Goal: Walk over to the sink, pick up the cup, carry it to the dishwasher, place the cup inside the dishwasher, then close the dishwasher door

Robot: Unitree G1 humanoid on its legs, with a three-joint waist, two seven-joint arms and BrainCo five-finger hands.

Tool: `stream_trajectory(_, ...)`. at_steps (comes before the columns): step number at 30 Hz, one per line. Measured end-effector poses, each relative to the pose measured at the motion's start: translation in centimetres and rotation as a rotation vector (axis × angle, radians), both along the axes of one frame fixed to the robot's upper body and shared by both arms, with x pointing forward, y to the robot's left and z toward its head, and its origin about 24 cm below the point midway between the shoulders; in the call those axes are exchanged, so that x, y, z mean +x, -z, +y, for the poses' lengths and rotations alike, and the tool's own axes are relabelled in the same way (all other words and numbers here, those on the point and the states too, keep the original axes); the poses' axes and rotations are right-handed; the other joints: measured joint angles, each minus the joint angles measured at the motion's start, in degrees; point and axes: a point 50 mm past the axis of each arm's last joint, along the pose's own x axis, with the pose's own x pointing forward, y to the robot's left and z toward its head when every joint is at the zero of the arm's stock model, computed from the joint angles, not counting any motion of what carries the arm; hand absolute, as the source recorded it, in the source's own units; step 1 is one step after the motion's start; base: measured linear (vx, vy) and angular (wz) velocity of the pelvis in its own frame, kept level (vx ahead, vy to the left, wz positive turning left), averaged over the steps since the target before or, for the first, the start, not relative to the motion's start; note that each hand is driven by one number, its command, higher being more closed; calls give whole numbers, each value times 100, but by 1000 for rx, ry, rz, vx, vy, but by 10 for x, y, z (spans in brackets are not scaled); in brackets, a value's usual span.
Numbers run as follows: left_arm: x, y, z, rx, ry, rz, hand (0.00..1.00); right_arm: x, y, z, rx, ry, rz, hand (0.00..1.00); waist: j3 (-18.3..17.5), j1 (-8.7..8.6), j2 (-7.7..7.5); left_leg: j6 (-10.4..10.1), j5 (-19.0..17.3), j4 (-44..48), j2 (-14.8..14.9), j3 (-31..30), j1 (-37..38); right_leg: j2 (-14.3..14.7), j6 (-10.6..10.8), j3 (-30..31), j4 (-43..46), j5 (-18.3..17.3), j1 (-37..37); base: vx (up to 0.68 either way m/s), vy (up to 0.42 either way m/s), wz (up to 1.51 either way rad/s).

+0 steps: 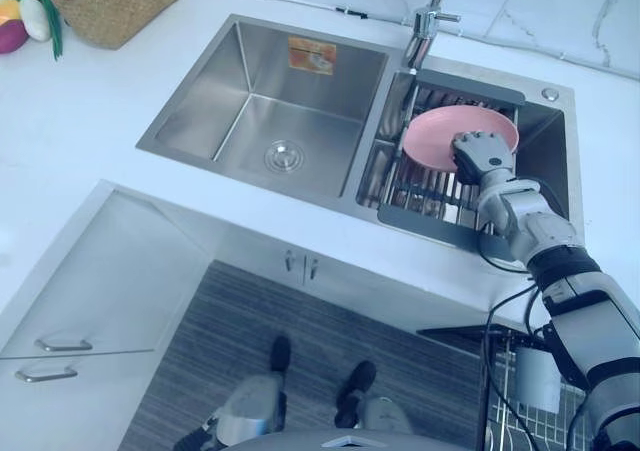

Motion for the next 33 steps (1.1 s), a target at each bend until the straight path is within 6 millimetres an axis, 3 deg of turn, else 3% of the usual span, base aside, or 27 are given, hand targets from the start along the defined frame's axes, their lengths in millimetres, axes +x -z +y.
stream_trajectory(10, -1, 0, 3, 16, 4, 7, 0, -4, -17, 13, 47, -77, -84, 100, -59, 11, -103, -26, -20, -1, 19, 47, 163, 11, 2, 32, -54, 12, 157, -1, -3, -2)
stream_trajectory(17, -5, -1, 12, 45, 17, 27, 0, -10, -5, 10, 59, -72, -57, 100, -294, 3, -328, -52, -50, -1, 55, 177, 237, 66, -15, 138, -205, 69, 227, 3, -12, -10)
stream_trajectory(26, -11, 0, 12, 43, 12, 52, 0, -14, 5, 7, 59, -68, -22, 100, -541, -50, -339, -35, -94, -2, 44, 203, 312, 72, 21, 151, -309, 89, 338, -1, 1, -1)
stream_trajectory(27, -11, 0, 12, 43, 8, 53, 0, -14, 7, 7, 59, -66, -15, 0, -550, -53, -347, -29, -98, -2, 42, 213, 318, 72, 20, 157, -321, 91, 347, 0, 0, 0)
stream_trajectory(33, -14, 0, 12, 47, -6, 66, 0, -15, 10, 4, 64, -53, 25, 0, -603, -100, -363, -27, -145, -2, 29, 246, 387, 71, 19, 188, -374, 129, 425, 19, 2, -2)
